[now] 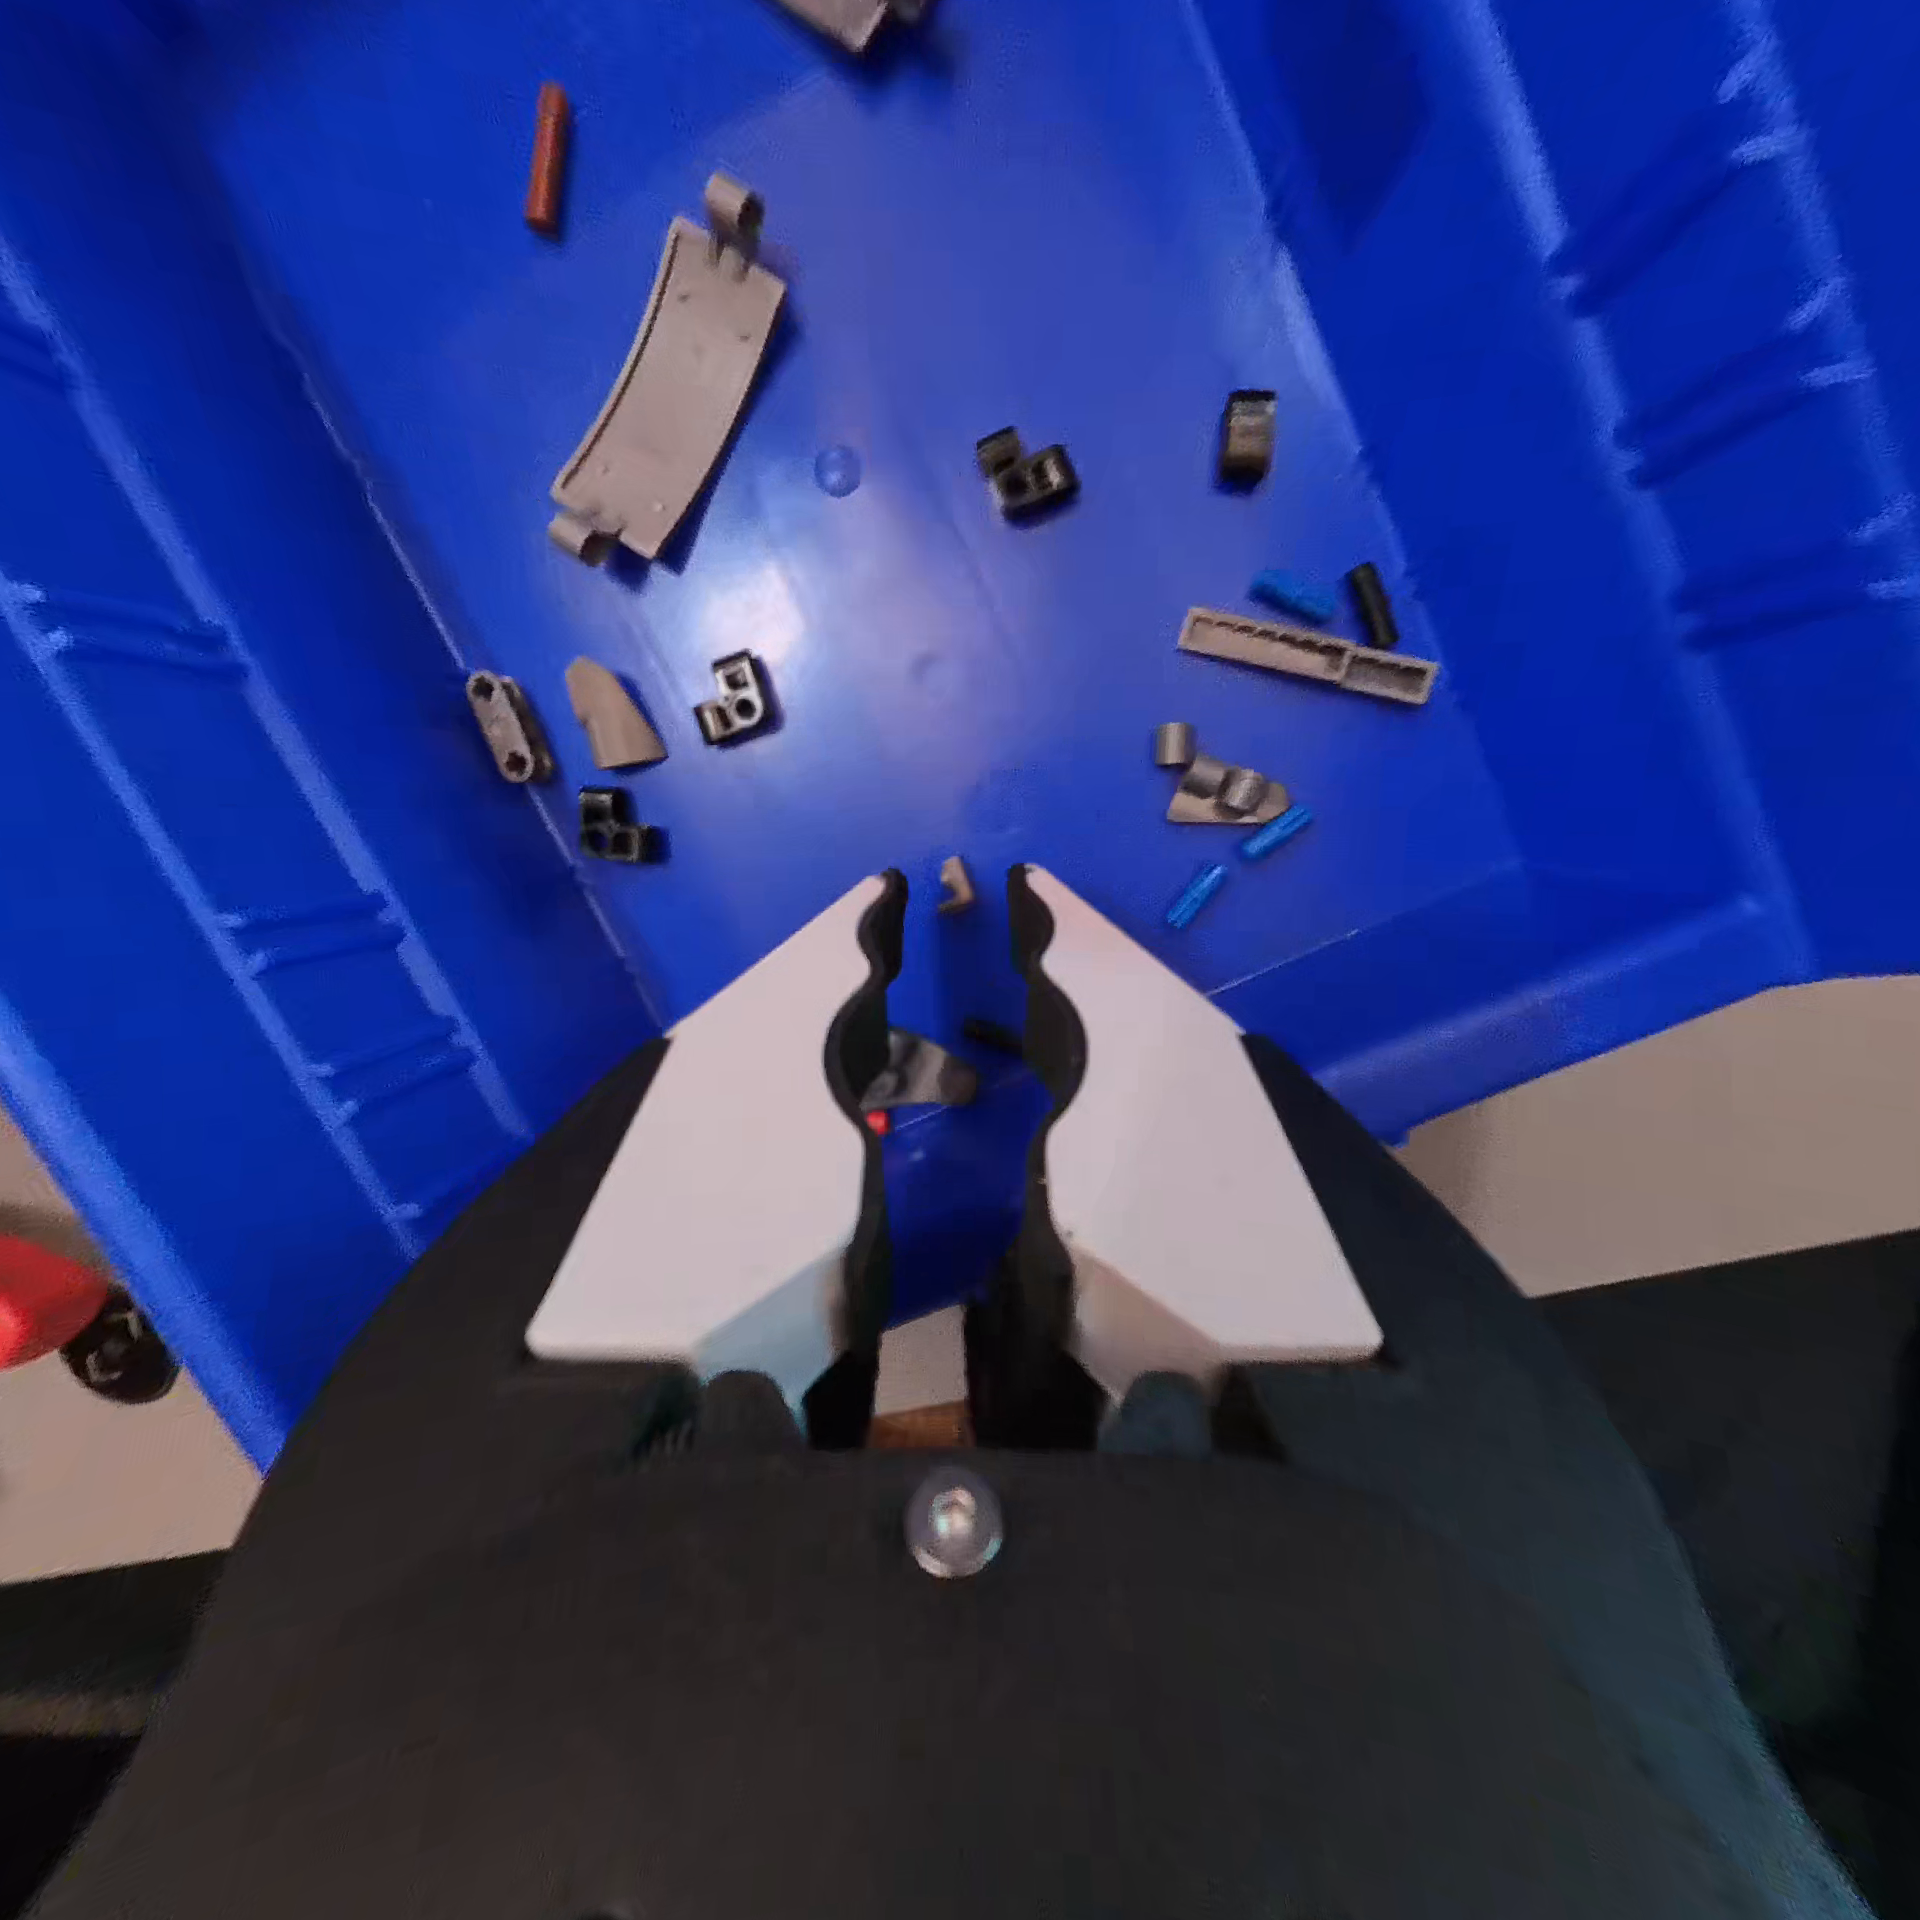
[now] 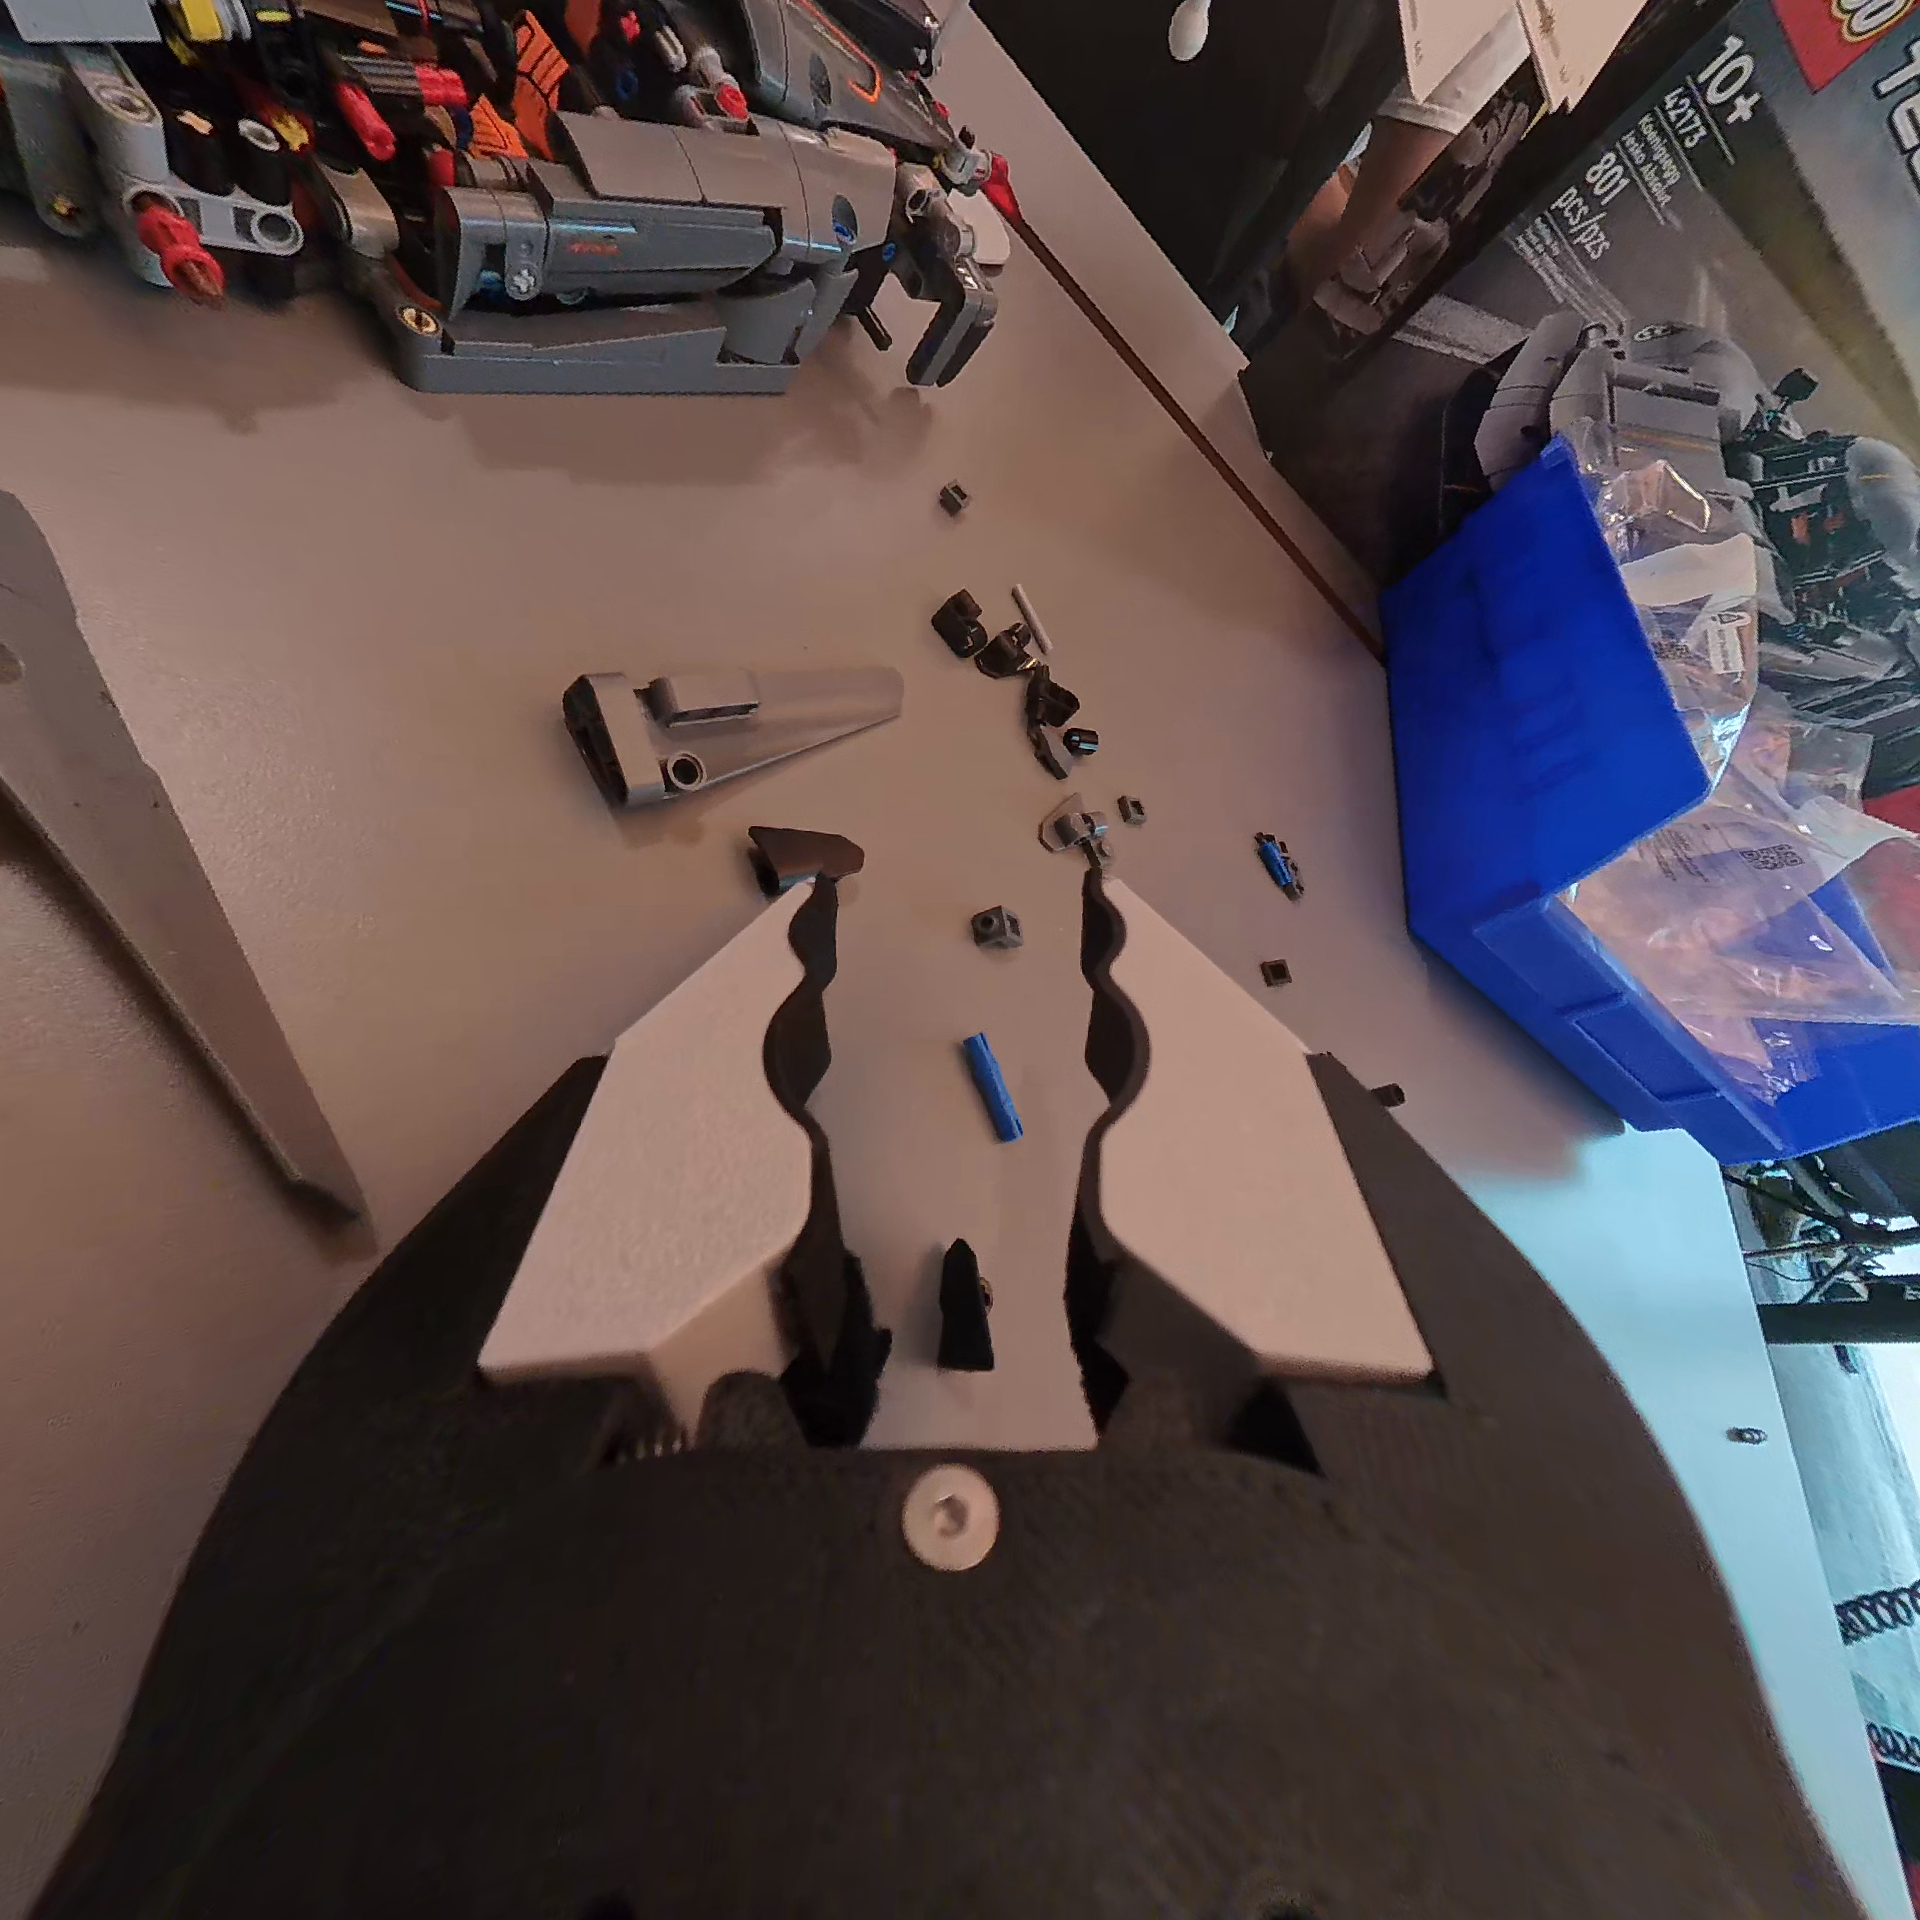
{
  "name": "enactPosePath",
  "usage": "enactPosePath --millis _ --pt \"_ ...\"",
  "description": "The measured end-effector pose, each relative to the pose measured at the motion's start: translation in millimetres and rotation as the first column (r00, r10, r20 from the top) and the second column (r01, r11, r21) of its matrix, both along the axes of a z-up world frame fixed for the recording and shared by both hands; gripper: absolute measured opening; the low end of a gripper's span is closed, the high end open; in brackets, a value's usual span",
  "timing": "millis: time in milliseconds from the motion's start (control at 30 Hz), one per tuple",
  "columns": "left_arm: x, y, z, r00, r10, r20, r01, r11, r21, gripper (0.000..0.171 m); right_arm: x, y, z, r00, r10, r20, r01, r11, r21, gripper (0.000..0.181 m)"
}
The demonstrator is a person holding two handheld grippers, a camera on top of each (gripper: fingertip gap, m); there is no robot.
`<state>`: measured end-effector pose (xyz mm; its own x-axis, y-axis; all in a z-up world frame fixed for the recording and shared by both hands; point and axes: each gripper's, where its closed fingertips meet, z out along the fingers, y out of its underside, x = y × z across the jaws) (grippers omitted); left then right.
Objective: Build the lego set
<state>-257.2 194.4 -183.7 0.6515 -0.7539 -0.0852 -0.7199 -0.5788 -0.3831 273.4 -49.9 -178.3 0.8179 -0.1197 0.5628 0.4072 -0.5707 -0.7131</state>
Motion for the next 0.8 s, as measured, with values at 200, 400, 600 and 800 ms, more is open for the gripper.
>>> enactPosePath --millis 200,400,600,800 --pt "-3 5 -6 0.999 0.017 -0.051 -0.021 0.997 -0.073 0.021 0 0 1 1.0 0.004 -0.013 -0.004 1.0 0.008 0.045" --pt "-3 1 -16 0.996 0.0 -0.094 -0.022 0.973 -0.229 0.024 0 0 3 1.0 0.001 -0.017 -0.001 1.0 0.018 0.045" --pt "-7 9 -23 0.983 -0.036 -0.18 -0.007 0.973 -0.231 0.003 1 -1 2 1.0 -0.002 -0.02 0.002 1.0 0.017 0.044" --pt "-1 12 -13 0.995 -0.018 -0.096 0.002 0.986 -0.166 0.003 2 -1 4 1.0 -0.005 -0.024 0.005 1.0 0.025 0.044"
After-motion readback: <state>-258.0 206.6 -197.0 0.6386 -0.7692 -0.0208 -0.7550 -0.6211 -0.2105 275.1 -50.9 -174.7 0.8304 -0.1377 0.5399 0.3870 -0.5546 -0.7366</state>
